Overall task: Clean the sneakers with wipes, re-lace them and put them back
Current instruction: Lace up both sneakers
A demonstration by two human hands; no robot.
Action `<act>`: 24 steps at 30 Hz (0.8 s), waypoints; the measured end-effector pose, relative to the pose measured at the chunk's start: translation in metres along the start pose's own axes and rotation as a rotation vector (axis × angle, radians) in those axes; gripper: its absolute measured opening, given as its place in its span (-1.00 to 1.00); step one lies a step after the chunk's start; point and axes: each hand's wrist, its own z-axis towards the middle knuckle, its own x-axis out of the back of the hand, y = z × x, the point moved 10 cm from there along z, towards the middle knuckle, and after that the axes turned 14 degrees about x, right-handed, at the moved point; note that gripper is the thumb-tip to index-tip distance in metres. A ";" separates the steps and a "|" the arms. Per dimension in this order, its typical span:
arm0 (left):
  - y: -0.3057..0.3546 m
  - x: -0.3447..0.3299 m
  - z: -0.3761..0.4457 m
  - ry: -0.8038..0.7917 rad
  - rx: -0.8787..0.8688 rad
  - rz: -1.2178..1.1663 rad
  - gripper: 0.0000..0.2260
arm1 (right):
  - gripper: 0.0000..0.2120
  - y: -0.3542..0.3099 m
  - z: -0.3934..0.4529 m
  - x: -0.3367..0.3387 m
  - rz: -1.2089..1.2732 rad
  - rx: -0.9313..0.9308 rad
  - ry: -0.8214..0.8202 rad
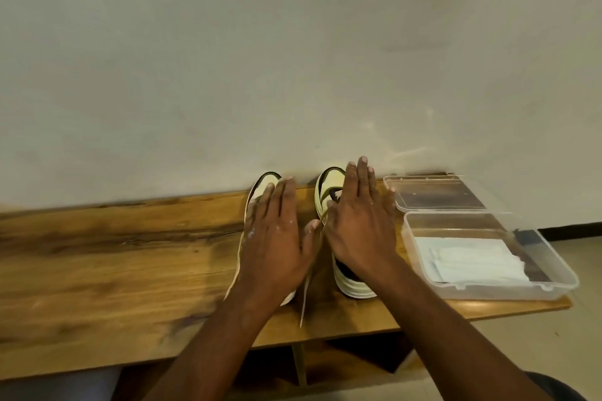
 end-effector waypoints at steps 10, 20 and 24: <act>0.007 -0.004 0.006 -0.109 0.072 0.232 -0.46 | -0.56 0.039 0.007 -0.001 0.103 -0.160 -0.108; 0.042 -0.026 -0.010 -0.210 0.023 -0.085 -0.62 | -0.74 0.060 0.001 -0.006 0.110 -0.198 -0.189; 0.043 -0.031 -0.012 -0.224 0.027 -0.007 -0.58 | -0.76 0.064 0.001 -0.013 0.177 -0.208 -0.200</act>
